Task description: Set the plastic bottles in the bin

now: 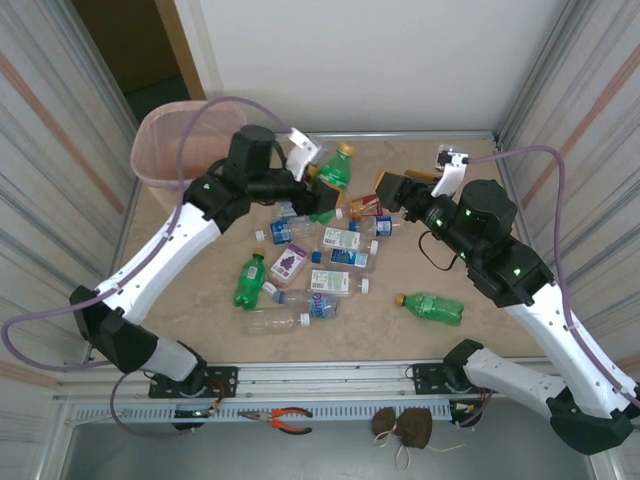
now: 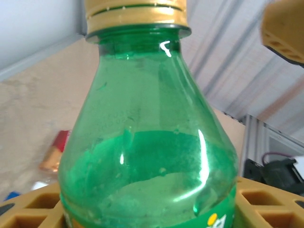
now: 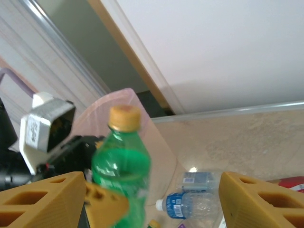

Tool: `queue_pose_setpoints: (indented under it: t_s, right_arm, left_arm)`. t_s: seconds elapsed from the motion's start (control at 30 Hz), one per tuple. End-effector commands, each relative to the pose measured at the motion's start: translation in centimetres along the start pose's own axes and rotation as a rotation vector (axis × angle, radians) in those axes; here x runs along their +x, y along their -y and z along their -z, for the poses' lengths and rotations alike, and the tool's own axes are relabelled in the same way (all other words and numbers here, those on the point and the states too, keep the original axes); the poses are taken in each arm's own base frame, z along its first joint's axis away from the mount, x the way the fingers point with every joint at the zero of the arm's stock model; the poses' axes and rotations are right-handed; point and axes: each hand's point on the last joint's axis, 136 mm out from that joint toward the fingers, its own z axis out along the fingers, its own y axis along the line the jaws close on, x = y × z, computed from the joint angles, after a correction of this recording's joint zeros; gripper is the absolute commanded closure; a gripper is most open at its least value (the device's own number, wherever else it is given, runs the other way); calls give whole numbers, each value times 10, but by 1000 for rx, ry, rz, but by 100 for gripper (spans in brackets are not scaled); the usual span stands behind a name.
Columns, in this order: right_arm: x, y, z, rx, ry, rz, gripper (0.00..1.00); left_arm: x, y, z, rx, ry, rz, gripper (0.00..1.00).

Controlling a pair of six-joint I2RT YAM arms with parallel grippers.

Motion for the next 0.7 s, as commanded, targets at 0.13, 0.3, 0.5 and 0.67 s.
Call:
queue_pose_setpoints:
  t_s: [0.13,0.3,0.5,0.67]
  right_arm:
    - [-10,11,12,54,31,21,26]
    - [-9,13,12,61,25,19,26]
    - [-7,15,11,66,17,16,25]
    - [-5,16,10,73,12,15,25]
  left_arm:
    - [-48,-57,80,-174,137,81,46]
    - [-58,-110,125,-284,192,180,46]
    - [-53,-168,163,-391,209,283,47]
    - [-33,-210,176,-436,176,367,47]
